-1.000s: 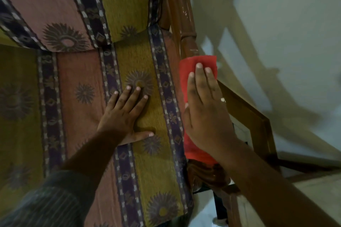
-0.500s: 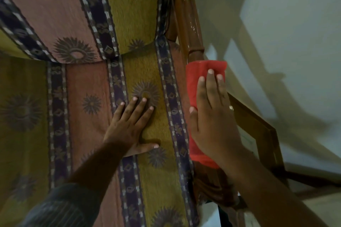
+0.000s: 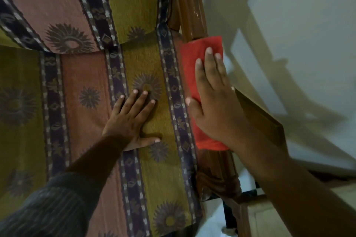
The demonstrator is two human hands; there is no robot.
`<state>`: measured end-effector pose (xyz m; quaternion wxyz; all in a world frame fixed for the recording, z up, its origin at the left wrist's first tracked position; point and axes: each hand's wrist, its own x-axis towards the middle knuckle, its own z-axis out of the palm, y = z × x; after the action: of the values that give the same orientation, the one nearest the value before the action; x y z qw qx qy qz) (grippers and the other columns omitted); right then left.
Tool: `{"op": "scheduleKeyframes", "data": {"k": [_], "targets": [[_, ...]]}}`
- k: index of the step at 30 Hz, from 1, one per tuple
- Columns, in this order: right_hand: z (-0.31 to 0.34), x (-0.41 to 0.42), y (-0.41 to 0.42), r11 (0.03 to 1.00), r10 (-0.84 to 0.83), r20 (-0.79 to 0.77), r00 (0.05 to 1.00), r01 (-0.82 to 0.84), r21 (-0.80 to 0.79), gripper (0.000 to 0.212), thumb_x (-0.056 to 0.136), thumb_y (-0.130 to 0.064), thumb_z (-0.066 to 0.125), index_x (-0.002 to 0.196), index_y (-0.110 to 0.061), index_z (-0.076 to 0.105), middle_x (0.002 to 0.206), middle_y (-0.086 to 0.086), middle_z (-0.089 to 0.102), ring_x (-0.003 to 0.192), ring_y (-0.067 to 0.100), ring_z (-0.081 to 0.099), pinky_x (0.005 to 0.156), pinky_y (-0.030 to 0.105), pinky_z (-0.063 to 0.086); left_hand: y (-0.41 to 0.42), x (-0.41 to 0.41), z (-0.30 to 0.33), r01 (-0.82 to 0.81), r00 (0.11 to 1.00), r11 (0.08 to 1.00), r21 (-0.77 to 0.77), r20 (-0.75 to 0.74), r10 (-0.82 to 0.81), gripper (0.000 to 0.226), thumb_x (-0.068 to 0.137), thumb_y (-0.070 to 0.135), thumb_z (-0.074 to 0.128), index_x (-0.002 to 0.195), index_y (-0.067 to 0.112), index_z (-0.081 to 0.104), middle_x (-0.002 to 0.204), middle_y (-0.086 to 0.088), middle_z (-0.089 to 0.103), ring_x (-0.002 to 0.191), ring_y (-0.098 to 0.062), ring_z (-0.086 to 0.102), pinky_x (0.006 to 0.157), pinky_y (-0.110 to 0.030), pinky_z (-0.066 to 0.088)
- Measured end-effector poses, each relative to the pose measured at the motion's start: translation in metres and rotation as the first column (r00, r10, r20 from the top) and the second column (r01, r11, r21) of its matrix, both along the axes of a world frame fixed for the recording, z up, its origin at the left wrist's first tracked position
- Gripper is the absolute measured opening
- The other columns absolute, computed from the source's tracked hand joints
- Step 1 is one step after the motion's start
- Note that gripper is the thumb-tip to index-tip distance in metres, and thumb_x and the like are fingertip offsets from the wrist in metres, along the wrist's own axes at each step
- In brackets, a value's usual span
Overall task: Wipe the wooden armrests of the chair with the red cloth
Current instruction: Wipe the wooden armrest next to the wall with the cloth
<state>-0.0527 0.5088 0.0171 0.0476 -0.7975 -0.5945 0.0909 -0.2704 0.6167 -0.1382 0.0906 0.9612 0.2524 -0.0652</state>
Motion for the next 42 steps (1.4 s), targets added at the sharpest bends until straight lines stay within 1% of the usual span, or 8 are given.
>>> {"op": "scheduleKeyframes", "data": {"k": [6, 10, 13, 19, 26, 32, 36, 42], "targets": [[-0.008, -0.032, -0.088, 0.995, -0.060, -0.153, 0.986, 0.071, 0.067, 0.075, 0.101, -0.035, 0.044, 0.159, -0.007, 0.004, 0.168, 0.011, -0.010, 0.156, 0.029, -0.010, 0.124, 0.045, 0.006, -0.001, 0.001, -0.002, -0.009, 1.000, 1.000, 0.004, 0.006, 0.009, 0.118, 0.070, 0.097, 0.024, 0.159, 0.019, 0.020, 0.168, -0.011, 0.014, 0.155, -0.035, 0.008, 0.122, -0.059, 0.010], [-0.011, -0.042, -0.110, 0.999, -0.015, 0.011, 1.000, 0.015, 0.034, 0.072, 0.102, -0.037, 0.040, 0.159, -0.004, 0.010, 0.168, 0.017, -0.003, 0.155, 0.036, -0.005, 0.122, 0.055, 0.020, -0.002, 0.002, -0.002, -0.007, 1.000, 1.000, 0.008, 0.011, 0.007, 0.119, 0.070, 0.097, 0.024, 0.159, 0.018, 0.020, 0.167, -0.013, 0.016, 0.154, -0.036, 0.009, 0.122, -0.060, 0.010], [-0.006, -0.041, -0.097, 0.999, 0.033, 0.077, 0.997, -0.032, -0.021, 0.074, 0.101, -0.040, 0.043, 0.158, -0.003, 0.014, 0.167, 0.020, 0.000, 0.154, 0.040, -0.004, 0.119, 0.060, 0.025, -0.003, 0.002, -0.001, -0.011, 1.000, 1.000, 0.017, 0.017, 0.011, 0.118, 0.070, 0.096, 0.026, 0.158, 0.017, 0.021, 0.167, -0.014, 0.017, 0.154, -0.037, 0.011, 0.121, -0.061, 0.013], [-0.002, -0.036, -0.060, 0.991, 0.120, 0.216, 0.969, -0.103, -0.089, 0.084, 0.097, -0.052, 0.043, 0.157, 0.000, 0.016, 0.167, 0.021, 0.003, 0.155, 0.038, -0.001, 0.123, 0.058, 0.014, -0.003, 0.001, -0.001, -0.007, 1.000, 1.000, 0.009, 0.019, 0.006, 0.118, 0.071, 0.096, 0.030, 0.158, 0.017, 0.021, 0.167, -0.014, 0.016, 0.154, -0.037, 0.012, 0.122, -0.060, 0.013], [0.000, -0.018, -0.012, 0.997, -0.078, 0.112, 0.991, 0.079, -0.002, 0.096, 0.094, -0.067, 0.036, 0.158, -0.001, 0.006, 0.166, 0.023, 0.006, 0.154, 0.038, 0.007, 0.122, 0.053, 0.023, -0.004, 0.001, -0.001, -0.001, 1.000, 1.000, 0.016, 0.029, 0.000, 0.117, 0.072, 0.095, 0.030, 0.158, 0.016, 0.021, 0.167, -0.015, 0.017, 0.154, -0.038, 0.014, 0.121, -0.059, 0.015], [-0.001, -0.029, -0.035, 0.992, -0.115, 0.087, 0.990, 0.110, 0.064, 0.082, 0.100, -0.053, 0.034, 0.157, 0.002, 0.011, 0.166, 0.023, 0.008, 0.155, 0.036, 0.003, 0.124, 0.054, 0.016, -0.002, 0.000, -0.002, 0.000, 1.000, 1.000, 0.009, 0.020, 0.000, 0.118, 0.071, 0.095, 0.031, 0.158, 0.016, 0.021, 0.167, -0.014, 0.017, 0.154, -0.036, 0.012, 0.122, -0.059, 0.015], [-0.002, -0.032, -0.053, 0.998, -0.047, 0.042, 0.998, 0.046, 0.032, 0.076, 0.100, -0.046, 0.036, 0.157, -0.001, 0.013, 0.167, 0.019, 0.006, 0.156, 0.033, 0.001, 0.123, 0.055, 0.021, -0.001, -0.001, -0.004, 0.001, 0.999, 1.000, 0.009, 0.034, -0.001, 0.118, 0.072, 0.095, 0.031, 0.158, 0.016, 0.022, 0.166, -0.015, 0.018, 0.154, -0.037, 0.013, 0.121, -0.060, 0.016], [0.001, -0.004, 0.008, 0.991, 0.134, 0.206, 0.969, -0.130, -0.032, 0.077, 0.099, -0.050, 0.036, 0.156, -0.002, 0.019, 0.166, 0.019, 0.013, 0.155, 0.035, 0.009, 0.124, 0.054, 0.017, -0.002, -0.001, -0.004, 0.002, 0.999, 1.000, 0.005, 0.054, -0.002, 0.117, 0.071, 0.094, 0.036, 0.157, 0.016, 0.025, 0.166, -0.015, 0.020, 0.154, -0.037, 0.014, 0.121, -0.060, 0.015]]}}
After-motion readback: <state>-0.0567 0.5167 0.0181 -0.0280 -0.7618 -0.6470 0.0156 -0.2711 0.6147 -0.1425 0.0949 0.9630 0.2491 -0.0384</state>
